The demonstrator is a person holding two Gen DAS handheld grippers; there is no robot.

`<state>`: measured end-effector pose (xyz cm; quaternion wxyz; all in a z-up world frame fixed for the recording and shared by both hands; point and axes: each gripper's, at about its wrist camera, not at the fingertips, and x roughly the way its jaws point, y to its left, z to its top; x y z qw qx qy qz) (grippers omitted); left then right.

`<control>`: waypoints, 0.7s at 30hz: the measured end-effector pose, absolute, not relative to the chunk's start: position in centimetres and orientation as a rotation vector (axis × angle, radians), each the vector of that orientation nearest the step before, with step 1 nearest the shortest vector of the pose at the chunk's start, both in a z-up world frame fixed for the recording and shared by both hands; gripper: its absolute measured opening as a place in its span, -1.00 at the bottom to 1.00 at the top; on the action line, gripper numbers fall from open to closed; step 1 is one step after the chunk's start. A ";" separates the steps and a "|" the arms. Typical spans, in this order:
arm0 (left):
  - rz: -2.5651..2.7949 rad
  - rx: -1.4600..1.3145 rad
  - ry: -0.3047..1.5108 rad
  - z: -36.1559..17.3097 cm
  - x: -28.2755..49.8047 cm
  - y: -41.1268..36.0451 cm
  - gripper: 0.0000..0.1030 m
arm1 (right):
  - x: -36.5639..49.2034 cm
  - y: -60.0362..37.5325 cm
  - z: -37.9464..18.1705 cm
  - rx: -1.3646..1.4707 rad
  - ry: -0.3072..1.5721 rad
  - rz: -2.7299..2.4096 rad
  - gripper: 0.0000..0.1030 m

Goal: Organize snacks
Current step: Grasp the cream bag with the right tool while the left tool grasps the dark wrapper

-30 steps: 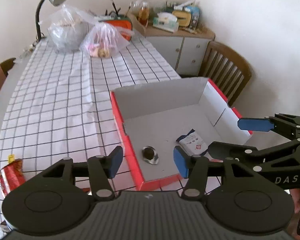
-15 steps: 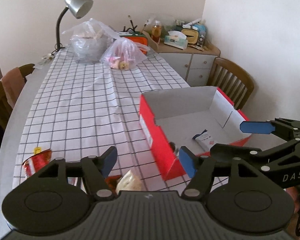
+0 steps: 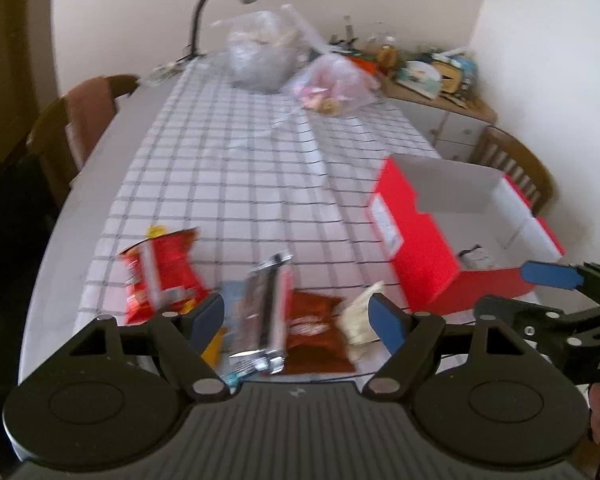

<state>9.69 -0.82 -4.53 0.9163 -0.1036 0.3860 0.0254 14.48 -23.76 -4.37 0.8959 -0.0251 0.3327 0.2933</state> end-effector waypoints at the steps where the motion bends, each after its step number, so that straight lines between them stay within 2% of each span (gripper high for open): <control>1: 0.065 -0.221 0.798 -4.8 9.4 -0.1 0.54 | 14.4 -23.4 -4.7 -0.056 0.696 0.609 0.99; 12: 0.207 -0.285 0.881 -8.9 7.7 6.7 0.54 | 15.4 -19.9 -9.6 -0.111 0.769 0.542 0.98; 21: 0.286 -0.307 0.958 -13.0 8.1 9.8 0.54 | 18.2 -18.9 -12.4 -0.019 0.855 0.469 0.86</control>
